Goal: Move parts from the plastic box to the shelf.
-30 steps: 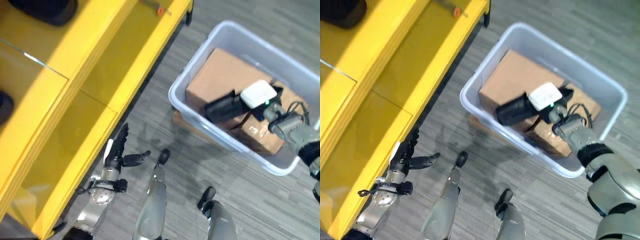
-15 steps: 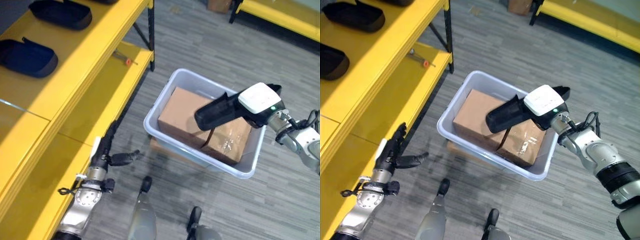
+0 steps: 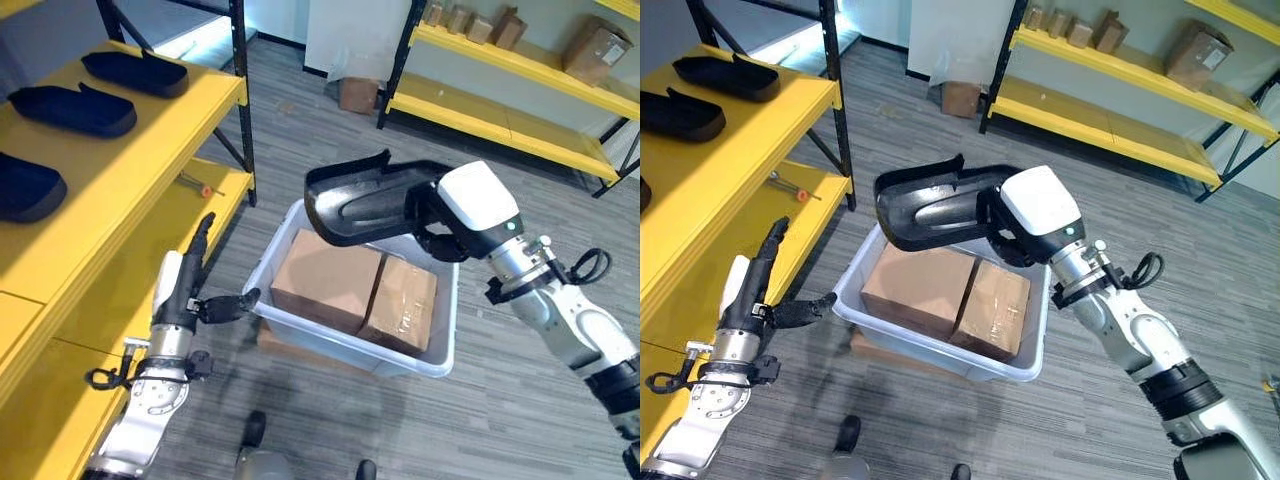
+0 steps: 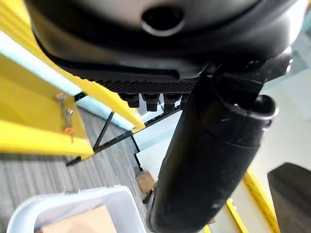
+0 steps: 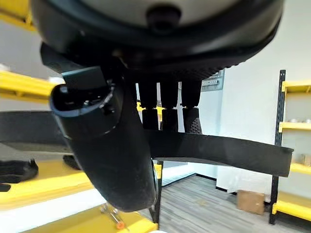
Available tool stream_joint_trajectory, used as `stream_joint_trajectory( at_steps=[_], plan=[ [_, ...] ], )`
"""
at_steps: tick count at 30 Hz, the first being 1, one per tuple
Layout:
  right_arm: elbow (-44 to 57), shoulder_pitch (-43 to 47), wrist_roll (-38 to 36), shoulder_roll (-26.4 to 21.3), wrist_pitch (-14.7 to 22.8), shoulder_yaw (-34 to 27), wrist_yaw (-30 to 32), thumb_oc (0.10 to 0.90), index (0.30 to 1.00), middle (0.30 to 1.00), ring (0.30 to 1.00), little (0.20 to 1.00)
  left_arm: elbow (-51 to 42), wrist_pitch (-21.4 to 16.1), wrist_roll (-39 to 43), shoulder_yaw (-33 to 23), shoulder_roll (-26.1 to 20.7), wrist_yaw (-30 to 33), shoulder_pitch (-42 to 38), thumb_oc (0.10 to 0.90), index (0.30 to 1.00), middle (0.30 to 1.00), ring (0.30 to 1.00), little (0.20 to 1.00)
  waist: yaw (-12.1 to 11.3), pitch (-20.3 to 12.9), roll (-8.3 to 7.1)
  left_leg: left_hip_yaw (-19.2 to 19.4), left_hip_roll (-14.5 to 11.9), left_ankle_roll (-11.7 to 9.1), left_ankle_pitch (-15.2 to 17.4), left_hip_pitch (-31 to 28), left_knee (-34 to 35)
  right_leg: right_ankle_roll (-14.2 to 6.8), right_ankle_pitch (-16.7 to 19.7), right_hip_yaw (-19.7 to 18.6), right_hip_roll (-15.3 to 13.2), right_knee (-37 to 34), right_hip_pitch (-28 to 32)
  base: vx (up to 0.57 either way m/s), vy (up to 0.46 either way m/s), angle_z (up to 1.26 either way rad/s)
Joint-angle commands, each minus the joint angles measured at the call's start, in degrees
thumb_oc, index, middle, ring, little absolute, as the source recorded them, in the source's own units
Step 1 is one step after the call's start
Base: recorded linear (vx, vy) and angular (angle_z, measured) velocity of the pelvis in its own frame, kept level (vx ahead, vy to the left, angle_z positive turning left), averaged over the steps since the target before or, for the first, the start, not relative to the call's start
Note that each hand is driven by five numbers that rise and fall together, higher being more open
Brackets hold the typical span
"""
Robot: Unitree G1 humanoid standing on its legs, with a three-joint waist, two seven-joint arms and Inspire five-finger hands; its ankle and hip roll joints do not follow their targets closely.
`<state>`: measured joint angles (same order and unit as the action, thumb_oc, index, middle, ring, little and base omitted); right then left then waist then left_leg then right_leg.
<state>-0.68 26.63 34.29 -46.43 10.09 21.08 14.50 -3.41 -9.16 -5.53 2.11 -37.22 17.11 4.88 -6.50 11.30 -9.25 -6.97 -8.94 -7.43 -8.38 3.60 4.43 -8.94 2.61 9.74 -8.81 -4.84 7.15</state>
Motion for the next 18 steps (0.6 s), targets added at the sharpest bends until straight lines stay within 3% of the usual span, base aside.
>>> stream_joint_trajectory(
  at_steps=[1, 18],
  plan=[
    [1.5, 2.1, -6.7, 0.2, 0.8, -3.2, 4.0, 0.400, 0.300, 0.300, 0.300, 0.300, -3.6, -6.5, -5.1, 1.0, -2.3, 5.2, -4.4, 0.900, 1.000, 1.000, 1.000, 1.000, 0.2, -11.1, 1.46, -0.9, -1.6, 2.8, 5.4, -4.1, 0.6, -1.1, 0.4, 1.9, -0.1, 4.6, -5.5, -0.02, 0.035, 0.01],
    [1.2, 4.0, -13.2, 3.9, 3.3, 0.6, 4.8, 0.400, 0.300, 0.300, 0.300, 0.300, -6.7, -6.8, -21.6, 6.8, -7.0, 12.1, -12.9, 0.900, 1.000, 1.000, 1.000, 1.000, 2.1, -12.7, 1.80, -0.5, -1.5, 2.7, 5.9, -5.5, 0.6, -0.8, 0.0, 1.5, -0.3, 4.5, -3.8, 0.00, 0.006, 0.01]
  ],
)
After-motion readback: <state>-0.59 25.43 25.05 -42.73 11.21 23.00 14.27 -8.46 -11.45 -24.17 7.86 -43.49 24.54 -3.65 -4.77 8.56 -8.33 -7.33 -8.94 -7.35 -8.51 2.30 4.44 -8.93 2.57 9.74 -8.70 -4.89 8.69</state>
